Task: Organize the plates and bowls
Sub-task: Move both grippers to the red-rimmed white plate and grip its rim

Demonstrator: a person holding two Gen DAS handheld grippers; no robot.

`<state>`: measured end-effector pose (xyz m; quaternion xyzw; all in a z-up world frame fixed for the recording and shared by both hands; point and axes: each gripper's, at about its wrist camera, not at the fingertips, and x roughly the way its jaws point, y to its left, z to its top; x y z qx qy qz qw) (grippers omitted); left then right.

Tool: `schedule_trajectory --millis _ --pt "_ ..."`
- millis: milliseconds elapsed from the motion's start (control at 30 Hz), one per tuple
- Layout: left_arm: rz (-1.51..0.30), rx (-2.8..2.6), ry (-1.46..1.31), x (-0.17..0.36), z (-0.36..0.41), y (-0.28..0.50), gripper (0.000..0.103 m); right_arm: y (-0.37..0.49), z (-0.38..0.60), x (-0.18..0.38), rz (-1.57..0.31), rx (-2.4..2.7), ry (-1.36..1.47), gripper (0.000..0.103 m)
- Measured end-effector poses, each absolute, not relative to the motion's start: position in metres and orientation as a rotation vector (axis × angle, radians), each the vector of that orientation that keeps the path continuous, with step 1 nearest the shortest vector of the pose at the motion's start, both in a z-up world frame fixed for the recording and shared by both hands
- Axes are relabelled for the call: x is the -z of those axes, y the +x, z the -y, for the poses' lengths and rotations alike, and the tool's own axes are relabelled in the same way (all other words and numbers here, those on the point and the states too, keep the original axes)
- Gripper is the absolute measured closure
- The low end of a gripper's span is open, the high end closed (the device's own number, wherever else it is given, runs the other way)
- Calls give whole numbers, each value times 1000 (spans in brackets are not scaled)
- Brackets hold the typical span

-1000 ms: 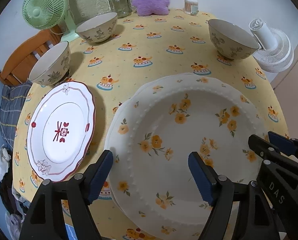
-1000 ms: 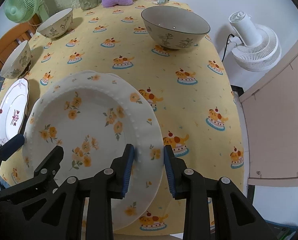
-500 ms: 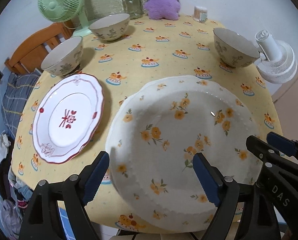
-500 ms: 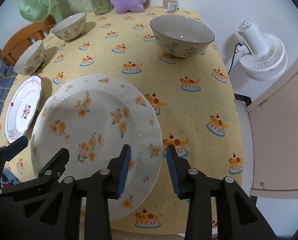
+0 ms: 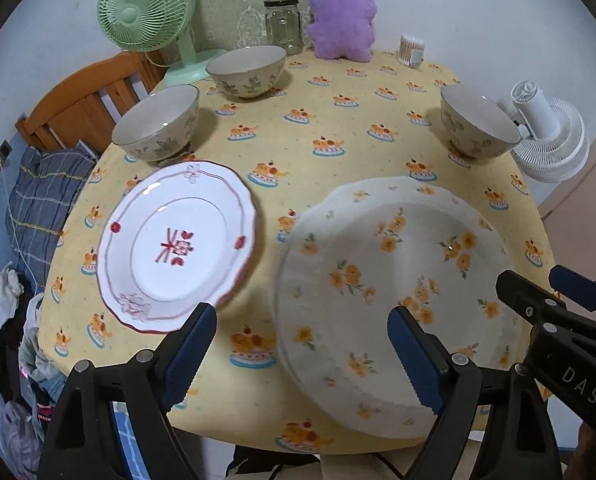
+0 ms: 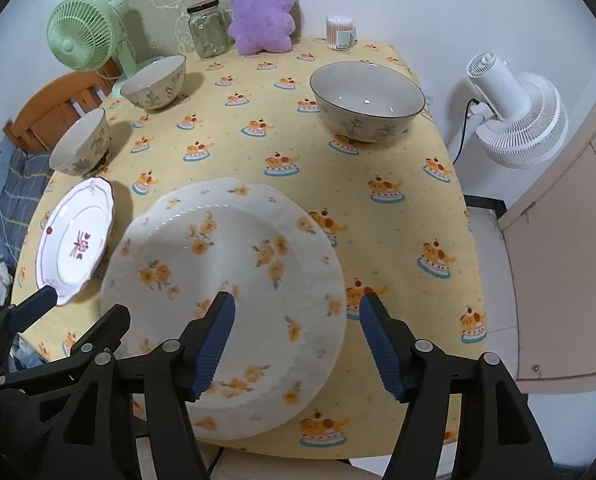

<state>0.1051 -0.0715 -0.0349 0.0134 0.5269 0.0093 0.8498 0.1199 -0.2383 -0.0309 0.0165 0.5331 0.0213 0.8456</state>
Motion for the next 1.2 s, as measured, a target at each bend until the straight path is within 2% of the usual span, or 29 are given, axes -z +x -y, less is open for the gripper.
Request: schedule_trajectory --millis 400,1200 --pt "-1067 23 35 17 4 107 8 114 178 14 -1092 -32 73 33" --pt "-999 132 94 21 -123 138 8 122 30 4 -982 81 132 33"
